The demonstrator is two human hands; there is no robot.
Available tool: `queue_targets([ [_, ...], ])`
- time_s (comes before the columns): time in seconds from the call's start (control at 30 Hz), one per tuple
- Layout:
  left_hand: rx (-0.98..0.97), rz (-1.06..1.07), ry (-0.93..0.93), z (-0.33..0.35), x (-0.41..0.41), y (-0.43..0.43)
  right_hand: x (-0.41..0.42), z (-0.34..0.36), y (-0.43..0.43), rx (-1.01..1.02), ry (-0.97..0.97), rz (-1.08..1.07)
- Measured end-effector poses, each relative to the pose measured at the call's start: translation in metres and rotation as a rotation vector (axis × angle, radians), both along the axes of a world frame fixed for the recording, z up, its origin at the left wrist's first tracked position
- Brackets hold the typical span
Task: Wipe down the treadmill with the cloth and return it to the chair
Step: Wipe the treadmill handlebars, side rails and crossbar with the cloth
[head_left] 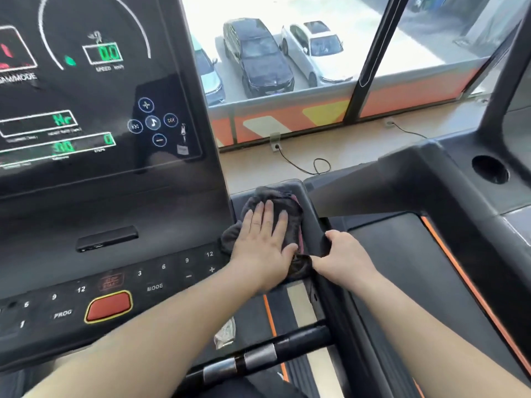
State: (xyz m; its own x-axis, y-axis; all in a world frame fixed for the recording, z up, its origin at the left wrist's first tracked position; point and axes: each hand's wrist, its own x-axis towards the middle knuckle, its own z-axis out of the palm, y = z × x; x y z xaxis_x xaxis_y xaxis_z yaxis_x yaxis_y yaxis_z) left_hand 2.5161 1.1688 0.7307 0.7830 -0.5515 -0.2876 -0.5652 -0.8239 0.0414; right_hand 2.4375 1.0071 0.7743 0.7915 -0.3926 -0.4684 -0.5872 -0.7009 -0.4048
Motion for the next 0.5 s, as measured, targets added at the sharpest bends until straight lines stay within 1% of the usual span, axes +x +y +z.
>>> queue_targets([
  [0.1,0.031,0.118,0.026,0.005,0.056,-0.023,0.004,0.004,0.002,-0.018,0.044,0.023],
  [0.17,0.038,0.141,0.032,0.003,0.063,-0.032,0.004,0.004,0.000,-0.022,0.076,0.060],
  [0.27,-0.010,0.055,0.027,0.001,0.025,-0.020,0.000,0.000,-0.005,-0.008,0.108,0.106],
  [0.37,-0.018,-0.102,0.013,-0.003,-0.007,0.002,-0.001,-0.003,-0.007,-0.002,0.083,0.110],
  [0.43,-0.006,-0.148,0.012,0.000,0.012,0.000,0.000,-0.003,-0.007,-0.003,0.073,0.101],
  [0.5,0.001,-0.094,0.029,0.004,0.042,-0.013,0.004,-0.001,-0.006,-0.003,0.077,0.094],
])
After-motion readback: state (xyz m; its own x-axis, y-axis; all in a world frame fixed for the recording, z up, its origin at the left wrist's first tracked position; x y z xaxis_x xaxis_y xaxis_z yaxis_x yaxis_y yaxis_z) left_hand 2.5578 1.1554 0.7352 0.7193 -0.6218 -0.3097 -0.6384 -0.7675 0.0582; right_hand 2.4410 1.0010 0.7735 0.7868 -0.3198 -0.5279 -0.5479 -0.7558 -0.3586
